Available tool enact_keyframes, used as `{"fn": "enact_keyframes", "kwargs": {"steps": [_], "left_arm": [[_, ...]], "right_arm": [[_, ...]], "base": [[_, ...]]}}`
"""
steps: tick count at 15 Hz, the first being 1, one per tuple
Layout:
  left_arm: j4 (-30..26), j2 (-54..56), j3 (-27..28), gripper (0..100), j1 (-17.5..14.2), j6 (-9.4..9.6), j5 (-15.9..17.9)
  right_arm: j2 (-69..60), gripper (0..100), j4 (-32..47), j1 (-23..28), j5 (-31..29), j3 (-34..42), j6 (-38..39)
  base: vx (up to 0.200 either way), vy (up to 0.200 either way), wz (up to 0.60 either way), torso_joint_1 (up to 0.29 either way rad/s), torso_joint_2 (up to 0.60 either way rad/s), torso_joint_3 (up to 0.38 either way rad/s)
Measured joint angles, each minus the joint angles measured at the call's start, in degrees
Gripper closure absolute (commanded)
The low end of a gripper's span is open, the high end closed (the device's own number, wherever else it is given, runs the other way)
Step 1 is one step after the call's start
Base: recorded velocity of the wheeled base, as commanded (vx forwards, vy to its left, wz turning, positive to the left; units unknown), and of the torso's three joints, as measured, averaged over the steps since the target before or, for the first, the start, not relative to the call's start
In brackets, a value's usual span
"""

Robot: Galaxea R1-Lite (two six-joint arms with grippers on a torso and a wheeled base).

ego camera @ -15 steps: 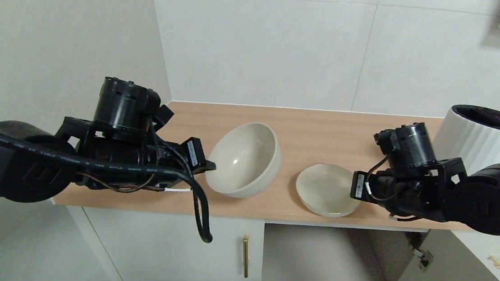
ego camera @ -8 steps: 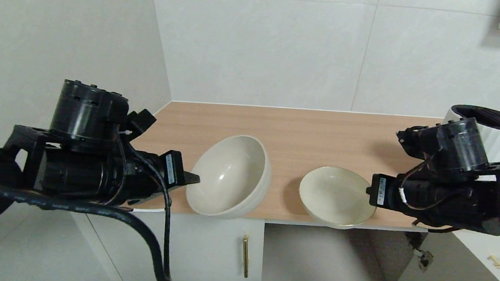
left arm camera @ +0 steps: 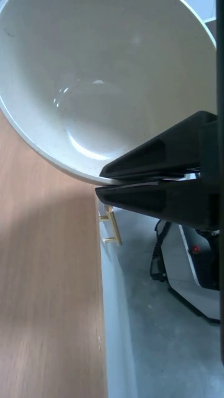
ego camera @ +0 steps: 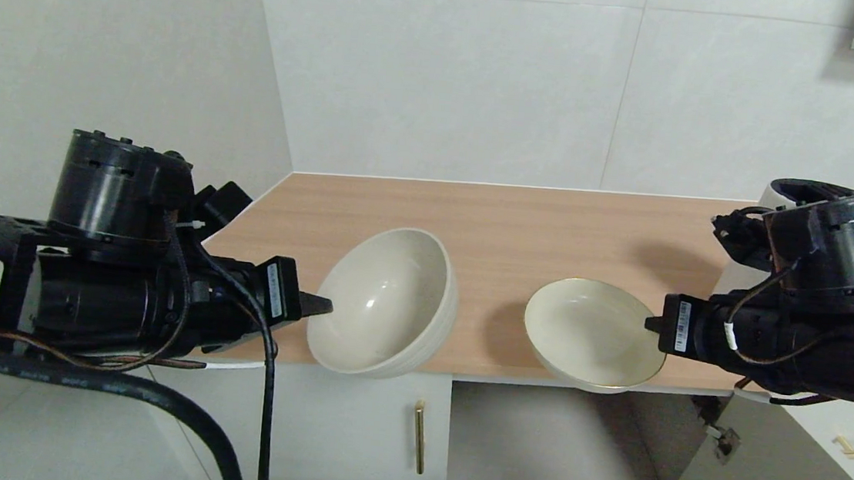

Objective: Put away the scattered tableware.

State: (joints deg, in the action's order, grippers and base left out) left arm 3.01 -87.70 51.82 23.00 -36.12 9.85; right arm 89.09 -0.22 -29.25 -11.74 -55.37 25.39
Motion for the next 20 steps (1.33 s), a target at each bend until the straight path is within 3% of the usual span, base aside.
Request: {"fn": "enact_keyframes", "kwargs": {"steps": [5, 20], "left_arm": [[-0.1, -0.4, 0.1, 100, 0.0, -0.01, 0.0], [0.0, -1.7, 0.2, 100, 0.0, 0.00, 0.0]], "right_arm": [[-0.1, 100, 0.0, 0.0, 0.0, 0.1, 0.0], [1.0, 100, -0.4, 0.4, -0.1, 2.3, -2.5]], "base": [[-0.200, 0.000, 0.00, -0.003, 0.00, 0.004], [0.000, 0.000, 0.00, 0.000, 0.00, 0.000]]}}
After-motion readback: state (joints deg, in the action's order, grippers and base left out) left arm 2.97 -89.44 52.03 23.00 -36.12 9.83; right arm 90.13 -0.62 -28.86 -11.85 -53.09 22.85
